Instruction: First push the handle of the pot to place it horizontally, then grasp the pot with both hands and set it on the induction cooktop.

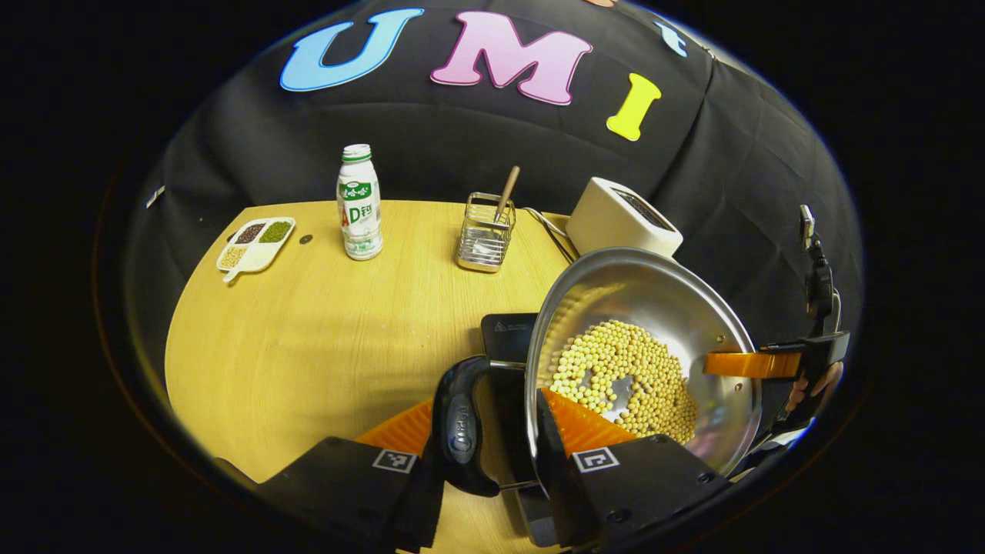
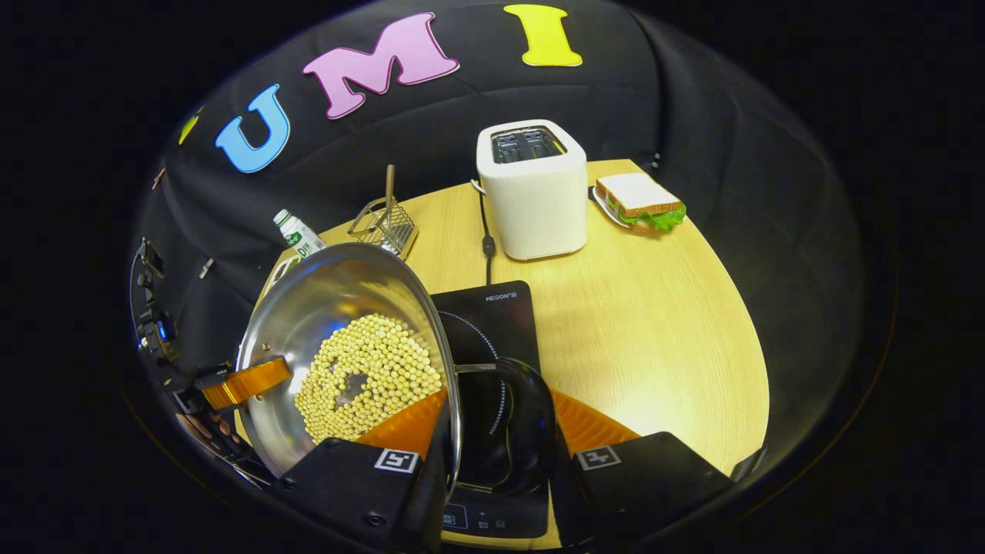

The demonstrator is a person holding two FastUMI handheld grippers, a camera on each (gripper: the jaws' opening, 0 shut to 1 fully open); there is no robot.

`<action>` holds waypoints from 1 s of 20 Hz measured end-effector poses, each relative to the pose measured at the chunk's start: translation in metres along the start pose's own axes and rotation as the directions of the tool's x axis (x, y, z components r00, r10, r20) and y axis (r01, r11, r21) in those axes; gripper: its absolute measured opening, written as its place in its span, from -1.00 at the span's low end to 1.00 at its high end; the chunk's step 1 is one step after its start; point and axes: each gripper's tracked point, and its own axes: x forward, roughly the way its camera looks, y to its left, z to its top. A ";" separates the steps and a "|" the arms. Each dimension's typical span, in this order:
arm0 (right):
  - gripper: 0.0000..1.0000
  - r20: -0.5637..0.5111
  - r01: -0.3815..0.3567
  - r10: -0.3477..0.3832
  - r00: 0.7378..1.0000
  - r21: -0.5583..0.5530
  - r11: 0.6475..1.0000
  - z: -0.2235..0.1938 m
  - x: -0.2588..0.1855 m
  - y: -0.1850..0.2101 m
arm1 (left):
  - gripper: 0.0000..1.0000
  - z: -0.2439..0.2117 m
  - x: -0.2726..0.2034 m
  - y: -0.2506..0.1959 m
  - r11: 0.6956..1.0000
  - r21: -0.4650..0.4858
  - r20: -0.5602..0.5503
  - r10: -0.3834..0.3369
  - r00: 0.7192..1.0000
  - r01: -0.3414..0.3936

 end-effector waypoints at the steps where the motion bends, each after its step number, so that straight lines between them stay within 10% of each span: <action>1: 0.18 -0.006 0.000 0.000 1.000 0.002 1.000 -0.001 0.002 -0.004 | 0.17 -0.001 0.004 -0.002 1.000 0.000 -0.005 0.001 1.000 -0.001; 20: 0.18 -0.086 -0.038 0.037 0.996 -0.012 0.999 -0.004 0.046 -0.018 | 0.20 -0.025 0.044 0.003 0.995 -0.080 -0.059 0.058 0.997 -0.063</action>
